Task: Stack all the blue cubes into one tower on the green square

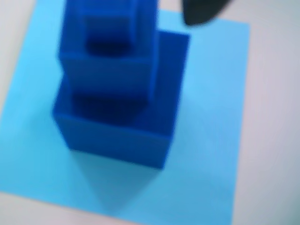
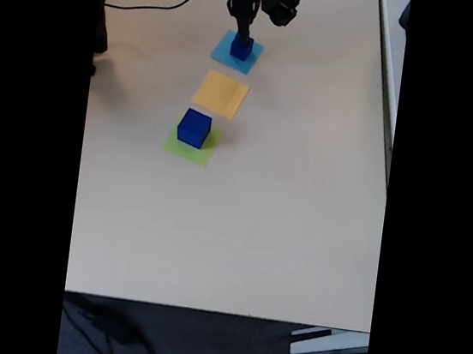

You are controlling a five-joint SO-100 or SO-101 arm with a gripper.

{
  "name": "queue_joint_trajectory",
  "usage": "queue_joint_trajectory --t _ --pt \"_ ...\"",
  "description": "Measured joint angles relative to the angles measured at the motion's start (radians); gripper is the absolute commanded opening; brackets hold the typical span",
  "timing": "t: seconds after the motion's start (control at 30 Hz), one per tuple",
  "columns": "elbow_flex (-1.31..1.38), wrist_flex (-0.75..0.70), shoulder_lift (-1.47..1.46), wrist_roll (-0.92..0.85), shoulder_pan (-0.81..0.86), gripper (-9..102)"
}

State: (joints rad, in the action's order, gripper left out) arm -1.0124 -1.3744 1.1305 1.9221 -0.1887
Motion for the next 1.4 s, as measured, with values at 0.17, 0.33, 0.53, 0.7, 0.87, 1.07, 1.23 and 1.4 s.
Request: queue_joint_trajectory --t 0.17,0.33,0.53,0.7,0.87,1.07,1.23,1.4 --pt "0.000 0.000 0.000 0.000 0.005 22" --pt "0.000 0.000 0.000 0.000 0.002 22" --pt "0.000 0.000 0.000 0.000 0.002 22" --pt "0.000 0.000 0.000 0.009 -0.011 22" --pt "0.000 0.000 0.000 0.009 -0.018 22" --pt "0.000 0.000 0.000 0.009 -0.018 21" --pt "0.000 0.000 0.000 0.009 -0.018 21" --pt "-0.026 0.000 0.000 0.009 -0.018 20"
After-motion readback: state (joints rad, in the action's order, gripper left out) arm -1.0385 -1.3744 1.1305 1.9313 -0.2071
